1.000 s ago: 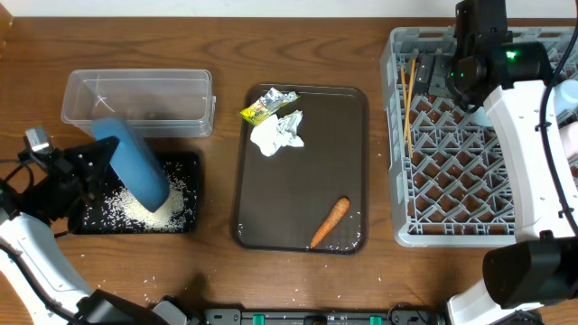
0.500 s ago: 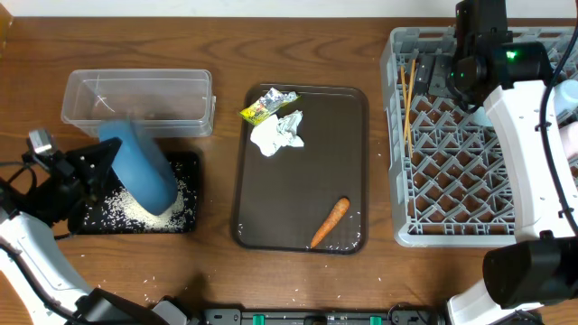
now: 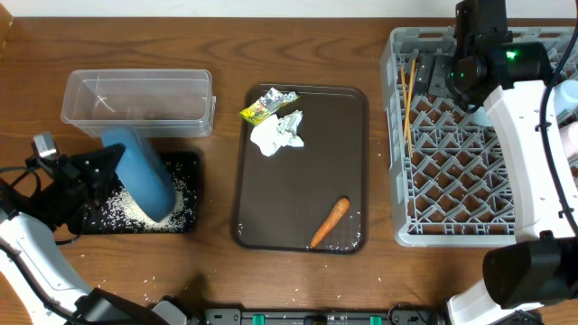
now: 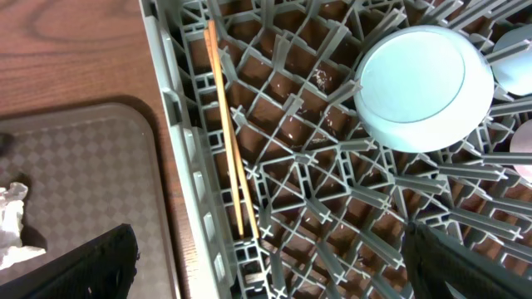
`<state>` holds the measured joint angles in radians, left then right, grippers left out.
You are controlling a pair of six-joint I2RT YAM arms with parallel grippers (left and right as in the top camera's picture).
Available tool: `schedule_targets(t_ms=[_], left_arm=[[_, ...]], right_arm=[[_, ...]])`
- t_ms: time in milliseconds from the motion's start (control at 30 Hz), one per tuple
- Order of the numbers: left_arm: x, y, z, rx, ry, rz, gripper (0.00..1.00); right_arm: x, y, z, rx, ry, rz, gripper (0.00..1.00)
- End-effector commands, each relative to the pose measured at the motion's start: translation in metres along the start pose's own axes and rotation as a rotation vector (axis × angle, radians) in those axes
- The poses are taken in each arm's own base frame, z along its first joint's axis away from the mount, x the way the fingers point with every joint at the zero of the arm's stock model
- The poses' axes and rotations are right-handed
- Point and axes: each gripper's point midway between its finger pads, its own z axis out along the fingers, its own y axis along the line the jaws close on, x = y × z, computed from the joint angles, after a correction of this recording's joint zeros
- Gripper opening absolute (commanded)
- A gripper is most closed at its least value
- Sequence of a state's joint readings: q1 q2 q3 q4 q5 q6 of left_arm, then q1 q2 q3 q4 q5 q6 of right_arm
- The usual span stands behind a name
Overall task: Sort waste into correct bins and load items into the dishwasher rack
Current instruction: 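Tilt the blue plate to pour the rice onto the black tray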
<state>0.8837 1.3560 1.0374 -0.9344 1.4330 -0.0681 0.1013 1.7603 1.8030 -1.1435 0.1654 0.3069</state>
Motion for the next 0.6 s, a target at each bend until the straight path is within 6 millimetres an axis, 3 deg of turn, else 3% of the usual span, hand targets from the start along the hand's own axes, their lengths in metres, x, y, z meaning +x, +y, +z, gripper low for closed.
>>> schedule_targets(t_ms=[0,133,233,367,467,567], left_arm=[[0.002,-0.002,-0.001,0.000,-0.001,0.052,0.06],[0.009,-0.027,-0.002,0.121,0.013,0.108,0.06],[-0.001,-0.011,-0.001,-0.005,-0.018,0.123,0.06],[0.000,-0.021,-0.002,0.040,-0.016,0.241,0.06],[0.007,-0.038,-0.003,0.142,0.008,0.146,0.06],[0.004,-0.039,-0.003,0.137,0.003,0.180,0.06]], right_arm=[[0.000,0.003,-0.003,-0.004,-0.006,0.004,0.99],[0.000,0.003,-0.003,-0.004,-0.006,0.004,0.99],[0.000,0.003,-0.003,-0.004,-0.006,0.004,0.99],[0.000,0.003,-0.003,-0.004,-0.006,0.004,0.99],[0.000,0.003,-0.003,-0.004,-0.006,0.004,0.99],[0.000,0.003,-0.003,-0.004,-0.006,0.004,0.99]])
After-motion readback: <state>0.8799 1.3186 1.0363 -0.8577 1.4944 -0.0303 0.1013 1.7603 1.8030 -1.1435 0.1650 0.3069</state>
